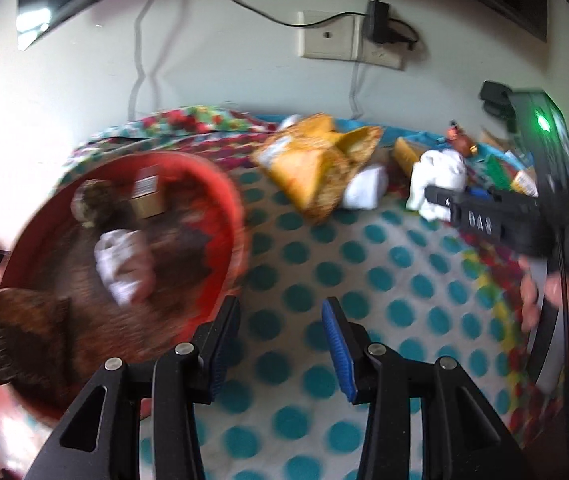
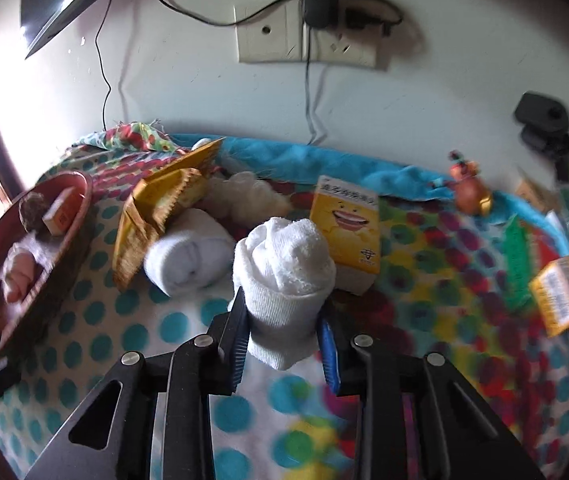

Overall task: Organize objects
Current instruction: 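Grasp a second white rolled sock with right while left moves toward yellow chip bag, then grasp the yellow chip bag with the left gripper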

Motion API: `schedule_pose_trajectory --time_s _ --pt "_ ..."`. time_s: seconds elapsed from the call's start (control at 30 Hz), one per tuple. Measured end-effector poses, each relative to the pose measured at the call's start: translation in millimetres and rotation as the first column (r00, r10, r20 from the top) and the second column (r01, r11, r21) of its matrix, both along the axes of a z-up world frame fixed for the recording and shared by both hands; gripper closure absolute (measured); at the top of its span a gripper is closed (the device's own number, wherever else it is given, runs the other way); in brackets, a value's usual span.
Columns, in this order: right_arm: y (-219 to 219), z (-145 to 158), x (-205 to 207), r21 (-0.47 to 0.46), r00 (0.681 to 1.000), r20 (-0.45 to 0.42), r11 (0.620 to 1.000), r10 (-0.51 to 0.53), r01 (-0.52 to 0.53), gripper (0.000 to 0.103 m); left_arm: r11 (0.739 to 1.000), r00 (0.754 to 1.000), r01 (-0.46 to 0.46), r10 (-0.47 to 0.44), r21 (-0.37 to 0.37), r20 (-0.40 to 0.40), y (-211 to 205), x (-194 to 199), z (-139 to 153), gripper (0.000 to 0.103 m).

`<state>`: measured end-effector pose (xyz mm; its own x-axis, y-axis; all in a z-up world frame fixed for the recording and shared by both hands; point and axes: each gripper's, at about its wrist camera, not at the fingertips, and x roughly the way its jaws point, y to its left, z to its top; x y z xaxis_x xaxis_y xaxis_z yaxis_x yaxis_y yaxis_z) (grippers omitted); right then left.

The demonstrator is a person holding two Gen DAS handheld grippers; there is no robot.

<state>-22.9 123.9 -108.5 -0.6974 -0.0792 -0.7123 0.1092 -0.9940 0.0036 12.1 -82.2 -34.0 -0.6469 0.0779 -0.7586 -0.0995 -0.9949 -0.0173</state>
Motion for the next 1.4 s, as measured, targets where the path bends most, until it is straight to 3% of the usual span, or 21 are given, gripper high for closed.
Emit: schedule_pose_trajectory --time_s 0.07,0.13,0.23,0.33,0.5,0.63,0.83,1.0,1.33,1.4 --pt "10 1 9 0.036 1.000 -0.015 0.999 -0.002 0.003 0.074 0.999 1.000 0.027 -0.026 0.039 -0.017 6 -8 -1 0.058" --pt "17 -3 15 0.050 1.000 -0.012 0.999 0.001 -0.001 0.074 0.999 0.998 0.035 -0.033 0.031 -0.062 16 -18 -3 0.055" --pt "27 -9 16 0.026 1.000 0.013 1.000 -0.002 0.002 0.074 0.997 0.991 0.042 -0.050 -0.070 -0.124 32 -28 -6 0.053" --pt "32 -10 14 0.000 1.000 0.023 1.000 -0.009 0.009 0.074 0.975 0.976 0.064 -0.105 -0.213 -0.189 51 -35 -9 0.050" --pt "35 -11 14 -0.027 1.000 0.029 1.000 -0.002 0.002 0.074 0.921 0.972 0.067 -0.147 -0.385 -0.184 74 -54 -27 0.049" --pt "36 -12 13 -0.044 0.999 0.038 0.999 0.003 -0.001 0.073 0.878 0.966 0.061 -0.171 -0.475 -0.192 85 -65 -38 0.048" --pt "32 -13 13 -0.021 0.999 0.043 1.000 0.003 -0.002 0.072 0.842 0.970 0.066 -0.179 -0.535 -0.162 92 -83 -48 0.048" --pt "28 -12 13 0.005 0.999 0.047 1.000 0.005 -0.005 0.070 0.837 0.980 0.063 -0.153 -0.544 -0.123 90 -102 -53 0.048" --pt "23 -12 12 0.046 0.998 0.055 0.999 0.002 -0.004 0.068 0.869 0.994 0.004 -0.058 -0.494 -0.094 78 -136 -51 0.048" --pt "22 -12 12 0.053 0.998 0.058 0.999 0.001 -0.005 0.068 0.875 0.994 0.007 -0.057 -0.485 -0.090 77 -137 -51 0.072"
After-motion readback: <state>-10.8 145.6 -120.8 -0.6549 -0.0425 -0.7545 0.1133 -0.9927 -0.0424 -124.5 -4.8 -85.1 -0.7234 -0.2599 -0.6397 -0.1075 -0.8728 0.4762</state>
